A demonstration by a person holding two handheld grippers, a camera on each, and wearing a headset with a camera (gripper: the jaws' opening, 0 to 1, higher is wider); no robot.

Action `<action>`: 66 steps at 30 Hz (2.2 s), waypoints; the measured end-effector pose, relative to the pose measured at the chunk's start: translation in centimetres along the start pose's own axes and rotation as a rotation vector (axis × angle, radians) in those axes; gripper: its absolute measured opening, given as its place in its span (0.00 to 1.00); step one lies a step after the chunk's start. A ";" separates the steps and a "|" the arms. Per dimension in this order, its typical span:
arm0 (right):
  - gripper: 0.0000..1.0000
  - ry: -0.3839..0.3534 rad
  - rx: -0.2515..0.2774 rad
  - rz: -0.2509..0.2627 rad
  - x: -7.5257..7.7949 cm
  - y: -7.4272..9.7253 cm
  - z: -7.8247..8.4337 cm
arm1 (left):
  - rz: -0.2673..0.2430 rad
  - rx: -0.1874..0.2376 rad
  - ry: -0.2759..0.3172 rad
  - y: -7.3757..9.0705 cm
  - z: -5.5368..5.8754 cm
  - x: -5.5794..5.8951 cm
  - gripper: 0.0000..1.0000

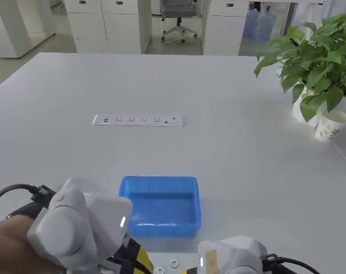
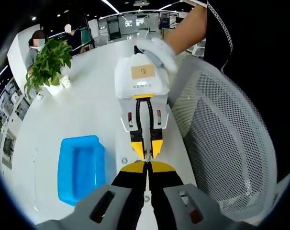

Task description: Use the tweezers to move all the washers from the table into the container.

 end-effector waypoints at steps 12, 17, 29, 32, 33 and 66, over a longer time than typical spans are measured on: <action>0.11 -0.011 0.008 0.010 -0.1 0.3 -0.1 | 0.010 0.045 -0.015 -0.3 -1.4 0.2 0.05; 0.11 -0.007 0.018 0.005 -0.3 0.0 -0.5 | 0.015 0.063 -0.031 -0.4 -2.3 0.2 0.05; 0.08 -0.014 0.031 0.004 -0.4 -0.1 -0.5 | 0.031 0.078 -0.049 -0.7 -2.6 0.3 0.05; 0.08 -0.019 0.031 0.006 -0.4 0.0 -0.5 | 0.028 0.078 -0.061 -0.8 -2.5 0.2 0.06; 0.08 -0.015 0.032 0.005 -0.4 -0.1 -0.5 | 0.032 0.073 -0.061 -0.8 -2.4 0.2 0.06; 0.11 -0.024 0.044 0.019 -0.3 0.2 -0.4 | 0.063 0.141 -0.032 -1.6 -1.9 0.1 0.04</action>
Point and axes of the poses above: the centre of the closed fingertips' face, and the gripper's own axes: y roughly backward along the fingers, x roughly to its right, z roughly out of its underside, the point moved 7 cm from there along y, roughly backward along the fingers, and after that the axes turned 7 degrees about y, right-handed, at the moved point
